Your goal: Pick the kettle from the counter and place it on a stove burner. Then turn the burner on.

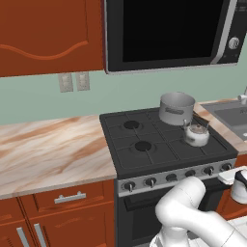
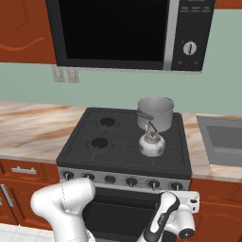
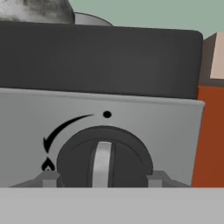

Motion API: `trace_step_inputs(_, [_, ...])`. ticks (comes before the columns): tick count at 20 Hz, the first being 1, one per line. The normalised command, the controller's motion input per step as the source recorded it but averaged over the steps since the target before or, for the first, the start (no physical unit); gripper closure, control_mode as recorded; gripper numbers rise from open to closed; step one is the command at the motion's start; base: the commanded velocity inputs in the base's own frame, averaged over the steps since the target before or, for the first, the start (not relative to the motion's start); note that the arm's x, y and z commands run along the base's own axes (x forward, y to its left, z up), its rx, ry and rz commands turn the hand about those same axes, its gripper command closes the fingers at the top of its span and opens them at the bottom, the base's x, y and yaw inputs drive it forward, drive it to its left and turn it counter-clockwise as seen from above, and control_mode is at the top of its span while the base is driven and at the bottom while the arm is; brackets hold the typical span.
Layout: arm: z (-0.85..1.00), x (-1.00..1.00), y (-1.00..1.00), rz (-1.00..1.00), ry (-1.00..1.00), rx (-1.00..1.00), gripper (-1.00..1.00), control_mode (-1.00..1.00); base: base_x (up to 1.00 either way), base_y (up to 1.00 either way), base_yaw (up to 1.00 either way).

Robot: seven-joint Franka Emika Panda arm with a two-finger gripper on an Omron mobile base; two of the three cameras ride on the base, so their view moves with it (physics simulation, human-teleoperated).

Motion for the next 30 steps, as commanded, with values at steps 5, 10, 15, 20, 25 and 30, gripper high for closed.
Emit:
trace_step_inputs(5, [0.00,0.00,0.00,0.00,0.00,0.00,1.00,-1.00,0.00,0.00,0.00])
trace_step_inputs(10, [0.00,0.00,0.00,0.02,-0.02,0.00,1.00,-1.00,0.00,0.00,0.00])
trace_step_inputs(15, [0.00,0.00,0.00,0.23,-0.05,-0.01,1.00,-1.00,0.00,0.00,0.00])
trace_step_inputs(20, [-0.07,0.00,0.00,0.36,-0.06,-0.04,1.00,-1.00,0.00,0.00,0.00])
trace_step_inputs(25, [-0.18,0.00,0.00,0.45,-0.13,-0.08,1.00,-1.00,0.00,0.00,0.00])
trace_step_inputs(30, [-0.25,0.00,0.00,0.52,-0.16,-0.09,1.00,-1.00,0.00,0.00,0.00])
